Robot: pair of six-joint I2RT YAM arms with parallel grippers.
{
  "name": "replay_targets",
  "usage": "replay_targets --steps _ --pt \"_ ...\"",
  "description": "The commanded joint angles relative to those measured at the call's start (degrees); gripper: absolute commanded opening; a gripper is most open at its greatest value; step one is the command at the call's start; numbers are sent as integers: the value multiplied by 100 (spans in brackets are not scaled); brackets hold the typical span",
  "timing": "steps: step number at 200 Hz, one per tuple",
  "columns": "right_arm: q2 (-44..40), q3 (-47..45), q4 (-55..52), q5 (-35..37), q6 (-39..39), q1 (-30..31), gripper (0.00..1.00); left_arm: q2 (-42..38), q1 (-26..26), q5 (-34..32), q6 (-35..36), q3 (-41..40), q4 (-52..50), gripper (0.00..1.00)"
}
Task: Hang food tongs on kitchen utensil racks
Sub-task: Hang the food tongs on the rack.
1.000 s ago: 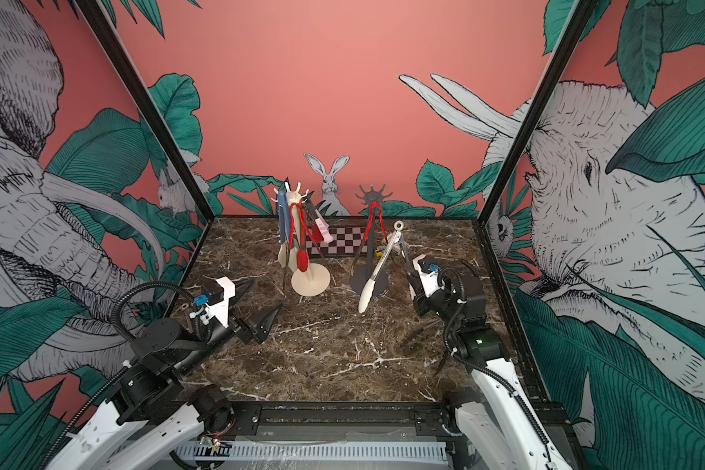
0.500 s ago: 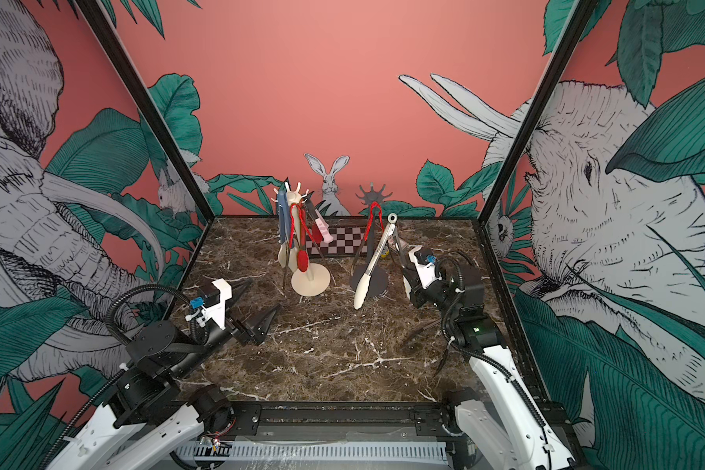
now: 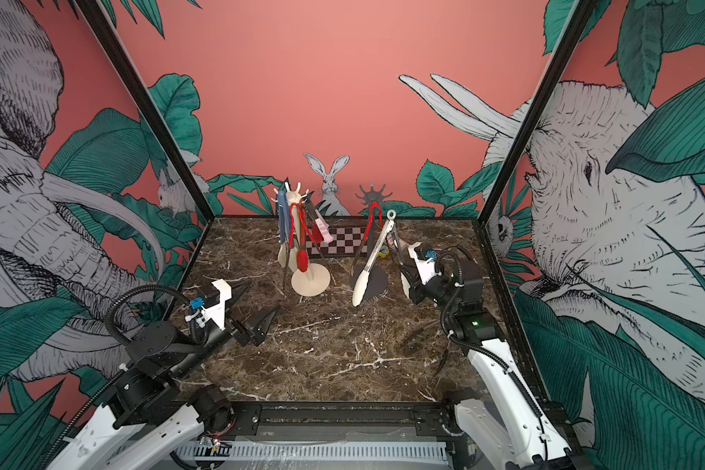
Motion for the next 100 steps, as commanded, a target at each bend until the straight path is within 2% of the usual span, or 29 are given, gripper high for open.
replay_targets --steps 1,100 --pt "18 259 511 -315 103 -63 0 -60 0 -16 64 -34 -40 100" --pt "394 505 759 -681 288 -211 0 -115 -1 -86 51 -33 -128 100"
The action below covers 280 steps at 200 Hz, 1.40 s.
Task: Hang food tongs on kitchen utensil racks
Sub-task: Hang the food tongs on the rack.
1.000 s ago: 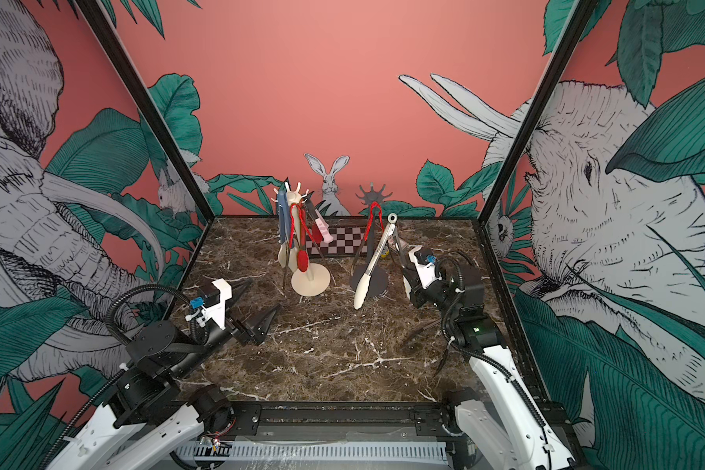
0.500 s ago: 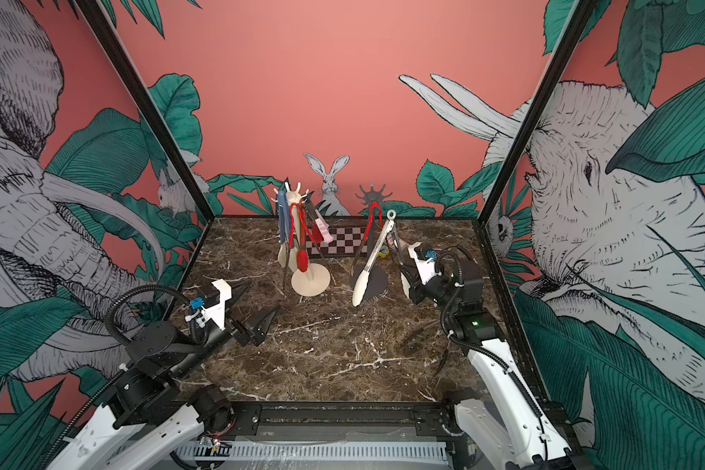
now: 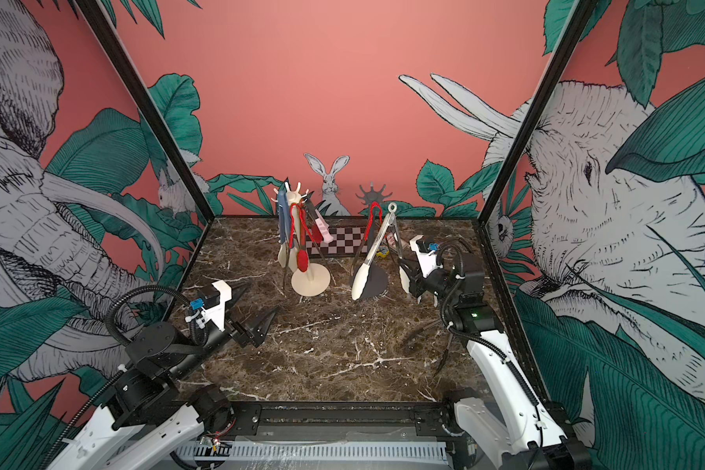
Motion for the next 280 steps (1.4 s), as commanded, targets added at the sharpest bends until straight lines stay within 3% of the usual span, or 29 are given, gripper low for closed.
replay_targets --steps 1,280 --pt "44 223 502 -272 82 -50 0 -63 2 -36 47 -29 -1 100" --pt "730 417 748 -903 348 -150 0 -98 1 -89 51 -86 -43 99"
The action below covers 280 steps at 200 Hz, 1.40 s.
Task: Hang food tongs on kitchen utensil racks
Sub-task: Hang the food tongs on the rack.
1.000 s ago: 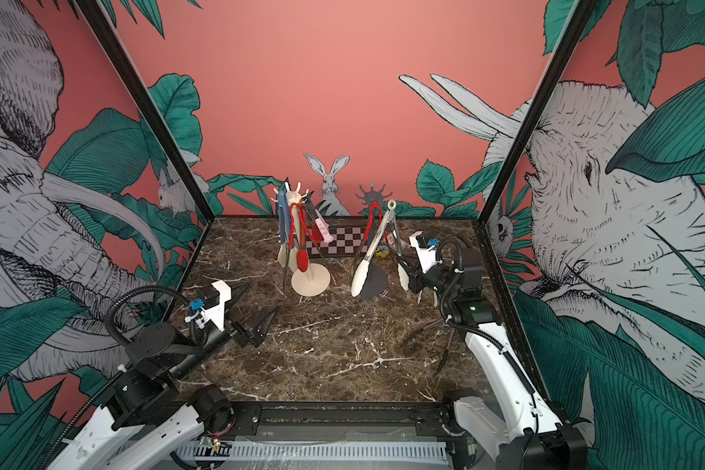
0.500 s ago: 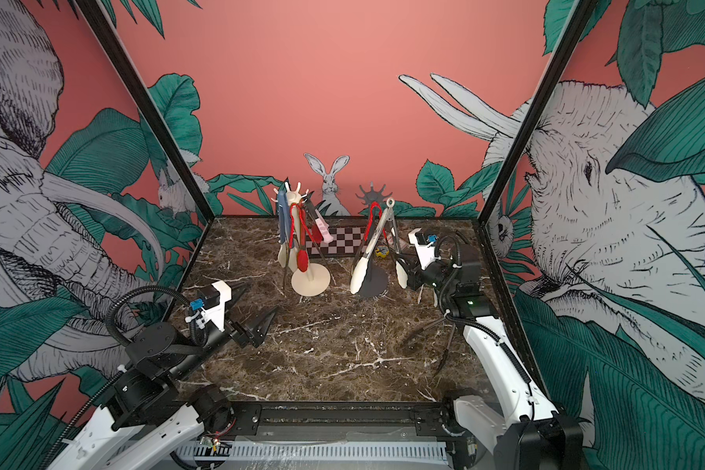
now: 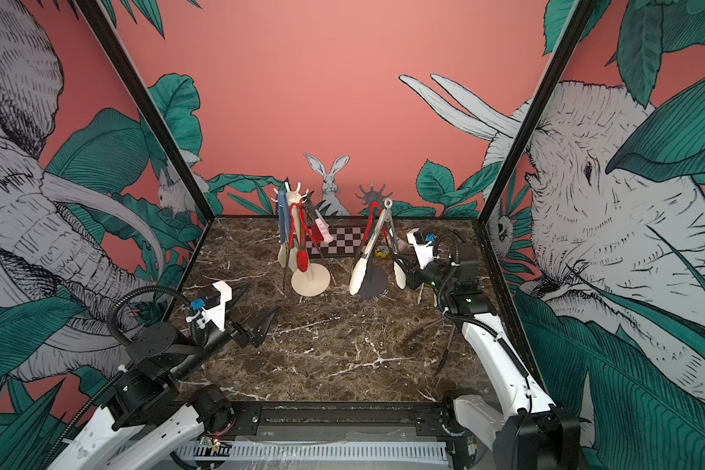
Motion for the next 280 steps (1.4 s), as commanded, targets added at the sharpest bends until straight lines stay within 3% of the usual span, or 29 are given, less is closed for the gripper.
replay_targets --steps 1,280 --pt "-21 216 405 -236 47 -31 0 -69 -1 -26 46 -53 22 99" --pt "49 36 193 -407 293 -35 1 -148 0 -161 -98 0 -278 99"
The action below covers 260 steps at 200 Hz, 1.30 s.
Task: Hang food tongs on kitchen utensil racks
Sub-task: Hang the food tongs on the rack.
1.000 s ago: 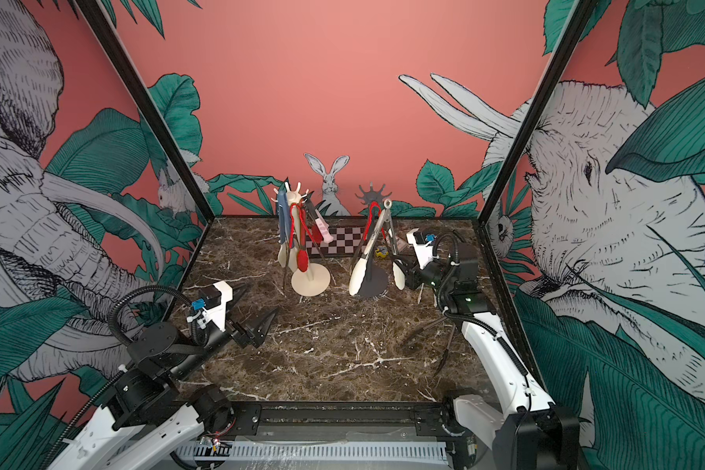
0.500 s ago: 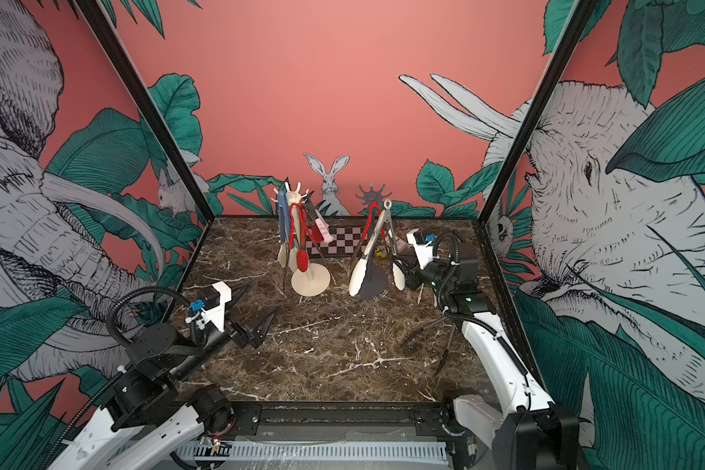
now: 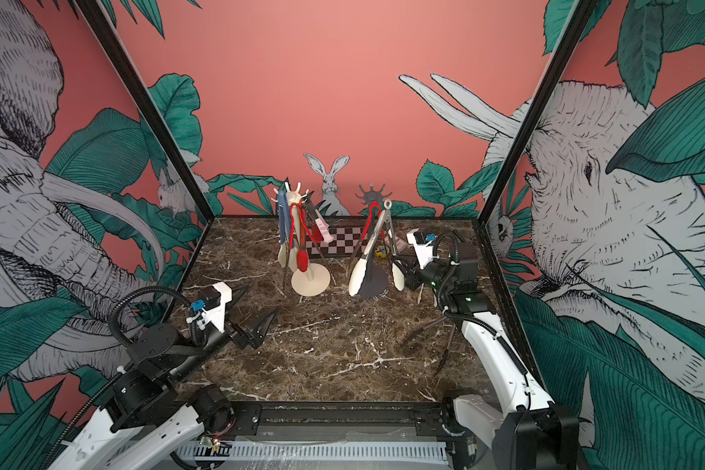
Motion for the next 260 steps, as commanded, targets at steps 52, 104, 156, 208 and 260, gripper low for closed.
replay_targets --steps 52,104,156,208,260 --pt "-28 58 145 -187 133 -10 5 -73 0 -35 -78 -7 -43 99" --pt "-3 69 42 -265 143 -10 14 -85 -1 -22 -78 -16 -49 99" --pt "19 142 -4 -313 224 -10 48 -103 -2 -38 -87 -16 -45 100" --pt "-183 40 107 -66 274 -24 70 -59 -3 -36 -106 -24 -5 99" --pt "-276 263 250 328 758 -67 73 -32 -7 -40 -122 -7 -4 100"
